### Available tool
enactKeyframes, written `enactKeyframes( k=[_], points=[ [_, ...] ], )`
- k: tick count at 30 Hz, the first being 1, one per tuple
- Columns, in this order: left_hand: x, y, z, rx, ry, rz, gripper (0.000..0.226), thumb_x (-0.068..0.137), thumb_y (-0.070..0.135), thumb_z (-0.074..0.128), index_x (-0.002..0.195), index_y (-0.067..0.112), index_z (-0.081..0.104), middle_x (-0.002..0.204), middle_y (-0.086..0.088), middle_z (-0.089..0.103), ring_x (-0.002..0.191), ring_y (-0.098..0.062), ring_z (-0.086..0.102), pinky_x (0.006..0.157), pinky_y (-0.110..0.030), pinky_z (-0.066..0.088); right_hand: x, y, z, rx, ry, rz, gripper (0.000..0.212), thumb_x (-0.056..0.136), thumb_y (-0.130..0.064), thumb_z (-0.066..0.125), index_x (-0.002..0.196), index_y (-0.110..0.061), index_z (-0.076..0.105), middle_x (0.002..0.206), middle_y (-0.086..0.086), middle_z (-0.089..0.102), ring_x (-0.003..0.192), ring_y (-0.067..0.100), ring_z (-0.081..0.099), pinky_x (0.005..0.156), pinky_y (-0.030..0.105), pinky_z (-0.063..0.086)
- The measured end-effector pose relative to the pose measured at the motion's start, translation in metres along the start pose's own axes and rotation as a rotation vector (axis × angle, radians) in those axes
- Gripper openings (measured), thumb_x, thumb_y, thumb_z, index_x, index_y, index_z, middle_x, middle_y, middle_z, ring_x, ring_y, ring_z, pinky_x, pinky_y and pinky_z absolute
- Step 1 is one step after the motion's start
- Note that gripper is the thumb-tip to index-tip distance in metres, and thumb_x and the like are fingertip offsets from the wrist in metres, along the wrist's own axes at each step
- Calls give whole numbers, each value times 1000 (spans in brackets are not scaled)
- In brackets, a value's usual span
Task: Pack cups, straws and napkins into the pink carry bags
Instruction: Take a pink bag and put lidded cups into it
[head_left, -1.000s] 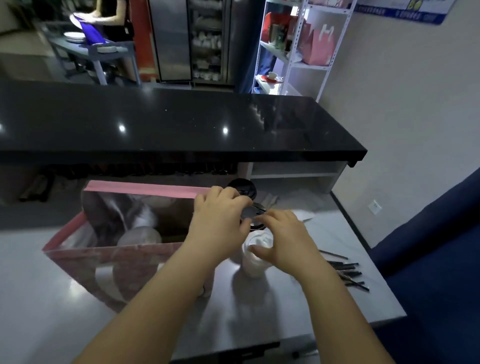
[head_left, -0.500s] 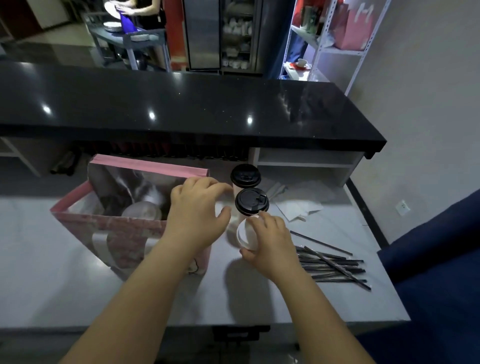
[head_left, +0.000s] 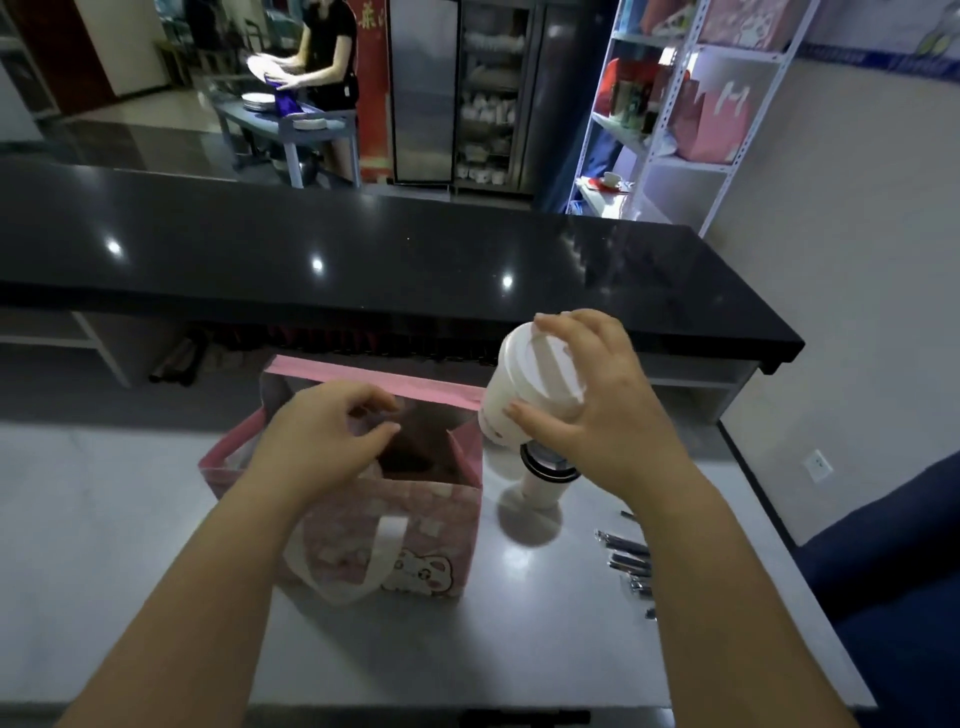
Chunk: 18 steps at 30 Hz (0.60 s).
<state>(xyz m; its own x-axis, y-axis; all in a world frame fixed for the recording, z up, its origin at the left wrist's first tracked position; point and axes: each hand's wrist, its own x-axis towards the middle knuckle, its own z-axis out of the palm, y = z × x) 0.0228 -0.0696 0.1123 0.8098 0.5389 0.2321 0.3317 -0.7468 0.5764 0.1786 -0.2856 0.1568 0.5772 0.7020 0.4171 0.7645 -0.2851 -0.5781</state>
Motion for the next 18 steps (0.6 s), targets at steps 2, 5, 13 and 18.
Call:
enactKeyframes(
  k=[2, 5, 13, 18],
  points=[
    [4, -19, -13, 57, -113, 22, 25, 79, 30, 77, 89, 46, 61, 87, 27, 58, 85, 6, 55, 69, -16, 43, 9, -20, 17, -32, -22, -22, 76, 73, -49, 74, 139, -40, 38, 140, -19, 26, 129, 9, 34, 101, 29, 38],
    [14, -41, -26, 133, -228, 63, 30, 77, 32, 78, 102, 44, 65, 94, 30, 57, 98, 1, 57, 75, -18, 42, 19, -48, 47, -58, -52, -48, 76, 73, -49, 75, 139, -41, 38, 142, -18, 24, 129, 6, 29, 99, 29, 38],
    [32, -67, -29, 177, -452, 292, 116, 66, 44, 82, 151, 44, 3, 161, 11, 7, 148, -16, 4, 119, -48, 20, 25, -92, 97, -116, 9, -75, 75, 72, -46, 77, 138, -38, 43, 142, -11, 27, 129, 8, 29, 95, 18, 33],
    [32, -88, -21, 273, -466, 328, 127, 70, 58, 74, 148, 35, -23, 157, 5, -29, 139, -11, -34, 115, -38, -15, 17, -87, 129, -293, -252, 114, 75, 71, -48, 76, 136, -35, 43, 128, -10, 35, 119, 12, 36, 94, 34, 45]
  ],
)
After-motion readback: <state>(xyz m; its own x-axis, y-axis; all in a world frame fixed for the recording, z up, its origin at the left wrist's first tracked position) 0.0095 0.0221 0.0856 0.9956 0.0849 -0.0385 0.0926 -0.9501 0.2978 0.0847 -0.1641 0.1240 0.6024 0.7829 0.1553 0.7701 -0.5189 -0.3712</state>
